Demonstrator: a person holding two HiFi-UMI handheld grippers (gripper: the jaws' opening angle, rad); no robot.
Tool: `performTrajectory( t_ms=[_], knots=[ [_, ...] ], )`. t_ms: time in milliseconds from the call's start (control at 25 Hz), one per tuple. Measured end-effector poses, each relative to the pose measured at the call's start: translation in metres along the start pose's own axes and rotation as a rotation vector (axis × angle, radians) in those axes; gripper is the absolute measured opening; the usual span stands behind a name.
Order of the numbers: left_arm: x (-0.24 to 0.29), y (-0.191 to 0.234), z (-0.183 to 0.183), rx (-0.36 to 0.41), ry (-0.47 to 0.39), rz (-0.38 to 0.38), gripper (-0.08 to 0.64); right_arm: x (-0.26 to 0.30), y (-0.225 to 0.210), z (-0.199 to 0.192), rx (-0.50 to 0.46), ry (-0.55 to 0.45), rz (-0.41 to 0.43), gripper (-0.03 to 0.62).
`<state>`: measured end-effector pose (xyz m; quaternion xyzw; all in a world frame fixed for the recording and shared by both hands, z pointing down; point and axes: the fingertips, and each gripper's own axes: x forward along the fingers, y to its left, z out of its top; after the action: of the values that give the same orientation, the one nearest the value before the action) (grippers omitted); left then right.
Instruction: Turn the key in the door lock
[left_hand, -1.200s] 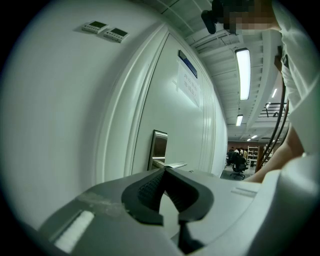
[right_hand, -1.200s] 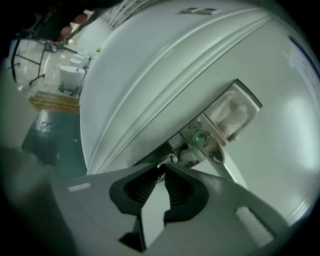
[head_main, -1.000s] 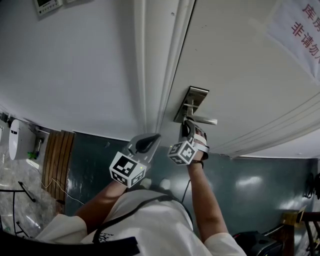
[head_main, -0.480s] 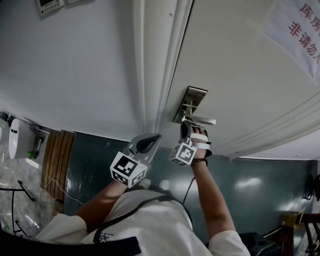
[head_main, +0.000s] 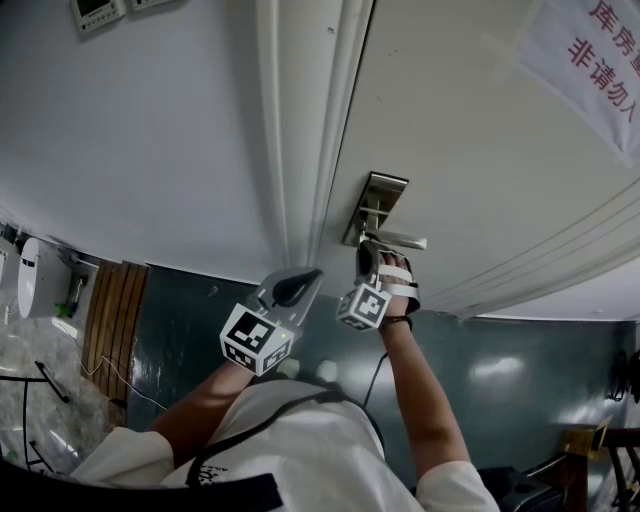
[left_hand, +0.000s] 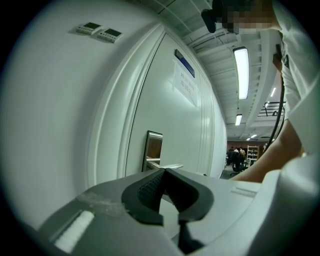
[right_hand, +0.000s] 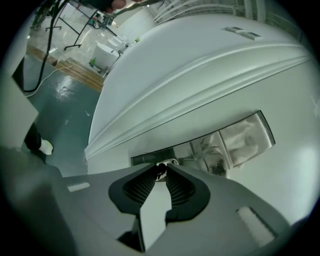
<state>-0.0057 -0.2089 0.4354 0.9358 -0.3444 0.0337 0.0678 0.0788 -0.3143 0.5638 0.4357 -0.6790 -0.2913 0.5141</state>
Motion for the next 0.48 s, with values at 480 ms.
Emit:
performTrajectory(
  t_ms=[480],
  knots=[
    [0.011, -0.009, 0.001, 0.000, 0.001, -0.014, 0.005, -0.033, -0.011, -0.003, 0.499, -0.185, 0.024, 0.132]
  ],
)
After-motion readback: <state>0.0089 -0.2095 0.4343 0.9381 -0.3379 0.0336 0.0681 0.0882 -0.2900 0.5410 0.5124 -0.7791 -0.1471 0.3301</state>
